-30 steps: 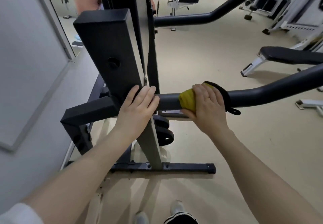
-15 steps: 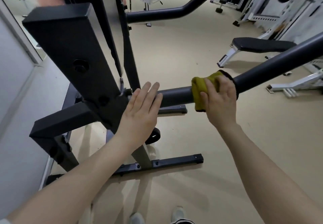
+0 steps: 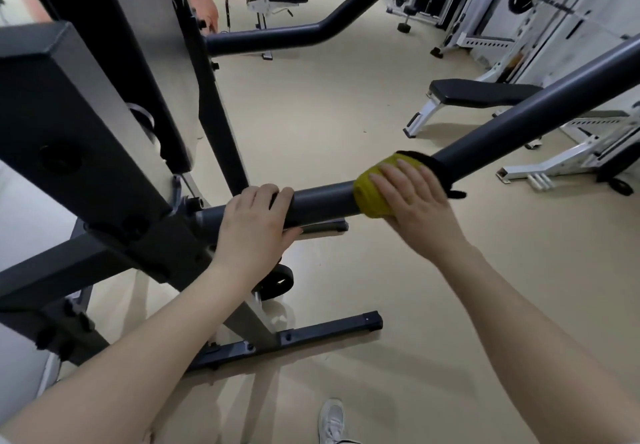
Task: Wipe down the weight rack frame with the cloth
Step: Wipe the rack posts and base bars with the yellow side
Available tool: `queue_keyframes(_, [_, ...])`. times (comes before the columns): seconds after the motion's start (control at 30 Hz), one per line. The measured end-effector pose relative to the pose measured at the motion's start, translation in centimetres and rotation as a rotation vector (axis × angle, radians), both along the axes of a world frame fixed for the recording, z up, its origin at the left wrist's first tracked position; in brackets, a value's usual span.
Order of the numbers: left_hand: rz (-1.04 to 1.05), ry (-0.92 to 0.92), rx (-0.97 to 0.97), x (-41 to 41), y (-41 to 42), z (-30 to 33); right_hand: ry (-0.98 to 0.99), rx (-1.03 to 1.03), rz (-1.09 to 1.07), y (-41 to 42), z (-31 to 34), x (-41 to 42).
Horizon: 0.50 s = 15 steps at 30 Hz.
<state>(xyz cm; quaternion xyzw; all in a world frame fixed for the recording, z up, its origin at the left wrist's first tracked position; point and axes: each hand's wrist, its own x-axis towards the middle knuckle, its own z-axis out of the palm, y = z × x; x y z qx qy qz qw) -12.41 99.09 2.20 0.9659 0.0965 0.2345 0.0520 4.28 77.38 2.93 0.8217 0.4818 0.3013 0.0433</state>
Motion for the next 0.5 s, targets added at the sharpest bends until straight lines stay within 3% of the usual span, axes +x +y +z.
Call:
queue_keyframes(0.13, [-0.088,-0.033,-0.032,1.6,-1.0,1.1,-0.122,0.069,-0.177,-3.4,1.7,2.0])
queue_keyframes(0.23, [-0.176,-0.069,-0.059,3.5,-2.4,1.5,-0.052,0.191,-0.196,-0.9,-0.5,0.3])
queue_keyframes(0.37, [-0.285,-0.045,-0.091,6.6,-4.4,1.9,-0.179,-0.035,0.002,-1.2,-0.2,1.1])
queue_keyframes(0.43, [-0.324,-0.023,-0.115,8.0,-5.1,2.3,-0.272,-0.112,-0.035,-3.8,2.3,3.2])
queue_keyframes(0.5, [-0.358,-0.016,-0.15,9.4,-5.9,2.8,-0.284,-0.062,-0.171,-6.5,4.9,4.8])
